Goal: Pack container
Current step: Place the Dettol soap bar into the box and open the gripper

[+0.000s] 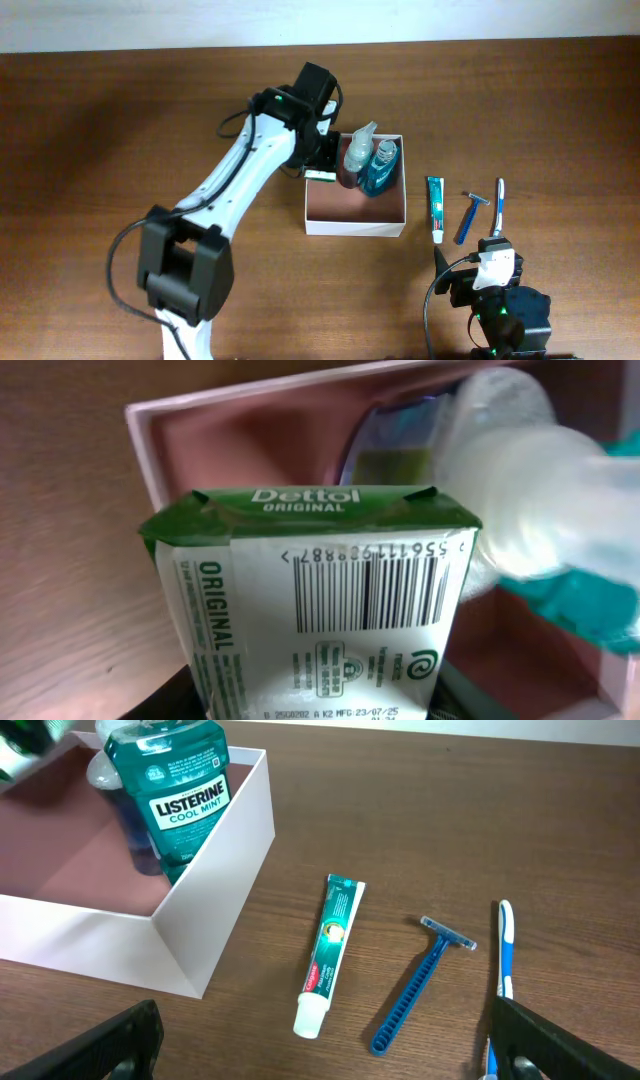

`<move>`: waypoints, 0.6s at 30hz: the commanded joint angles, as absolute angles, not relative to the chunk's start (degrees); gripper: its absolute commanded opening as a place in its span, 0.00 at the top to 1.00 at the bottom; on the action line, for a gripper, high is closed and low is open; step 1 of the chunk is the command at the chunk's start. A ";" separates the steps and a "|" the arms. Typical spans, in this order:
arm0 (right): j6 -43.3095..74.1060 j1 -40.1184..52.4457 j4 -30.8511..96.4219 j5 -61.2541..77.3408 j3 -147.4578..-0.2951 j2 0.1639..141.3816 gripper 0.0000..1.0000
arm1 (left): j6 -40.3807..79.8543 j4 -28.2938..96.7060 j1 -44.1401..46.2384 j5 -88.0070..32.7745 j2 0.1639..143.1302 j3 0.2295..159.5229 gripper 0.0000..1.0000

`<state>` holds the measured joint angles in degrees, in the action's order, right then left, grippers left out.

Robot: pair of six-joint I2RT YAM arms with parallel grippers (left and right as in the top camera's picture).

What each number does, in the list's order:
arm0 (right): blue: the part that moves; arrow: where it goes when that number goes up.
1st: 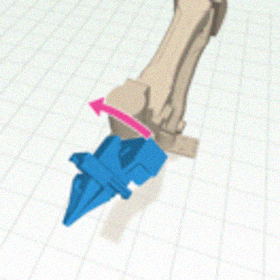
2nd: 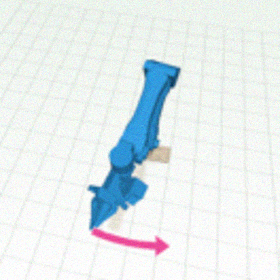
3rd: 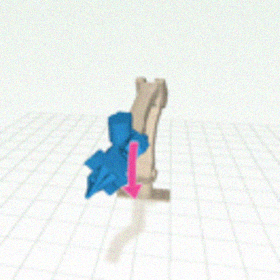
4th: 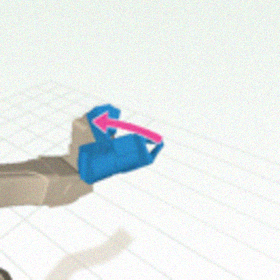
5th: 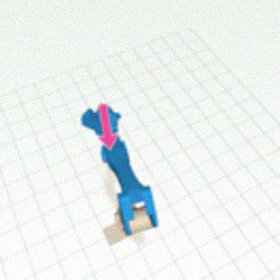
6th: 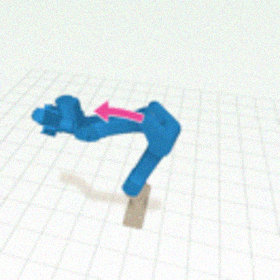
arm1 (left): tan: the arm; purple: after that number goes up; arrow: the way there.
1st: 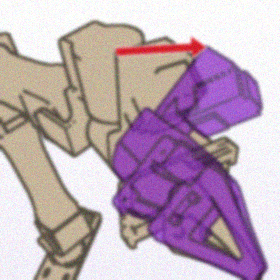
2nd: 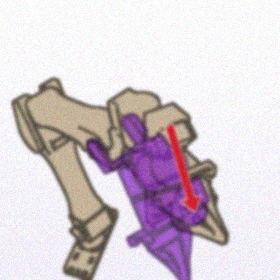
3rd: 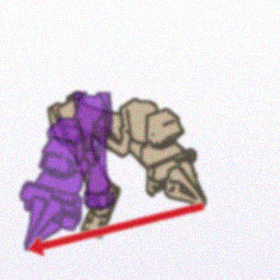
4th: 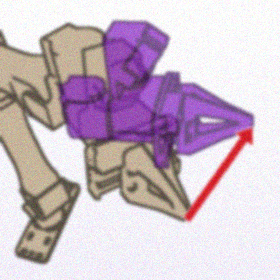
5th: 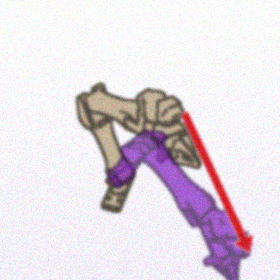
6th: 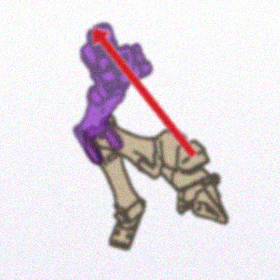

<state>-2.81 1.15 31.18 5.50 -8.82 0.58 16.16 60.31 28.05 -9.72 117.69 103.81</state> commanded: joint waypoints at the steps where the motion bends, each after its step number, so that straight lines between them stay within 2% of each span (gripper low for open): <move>1: -2.50 0.73 31.03 5.58 -8.45 0.25 0.01 | 17.12 59.18 27.86 -11.35 117.64 104.09 0.49; 2: -2.50 0.73 31.03 5.58 -8.45 0.25 0.01 | 17.15 59.13 27.83 -11.35 117.64 104.09 0.42; 6: -2.50 0.73 31.03 5.58 -8.45 0.25 0.01 | 17.34 59.75 26.89 -12.99 117.62 104.38 0.33; 8: -2.50 0.73 31.03 5.58 -8.45 0.25 0.01 | 17.34 60.99 26.00 -15.44 117.62 105.43 0.18; 16: -2.50 0.73 31.03 5.58 -8.45 0.25 0.01 | 14.90 75.50 19.62 -18.04 117.60 118.65 0.13; 17: -2.50 0.73 31.03 5.58 -8.45 0.25 0.01 | 13.56 78.08 18.65 -18.00 117.51 121.32 0.04; 18: -2.50 0.73 31.03 5.58 -8.45 0.25 0.01 | 12.40 80.88 17.65 -17.69 117.49 124.25 0.01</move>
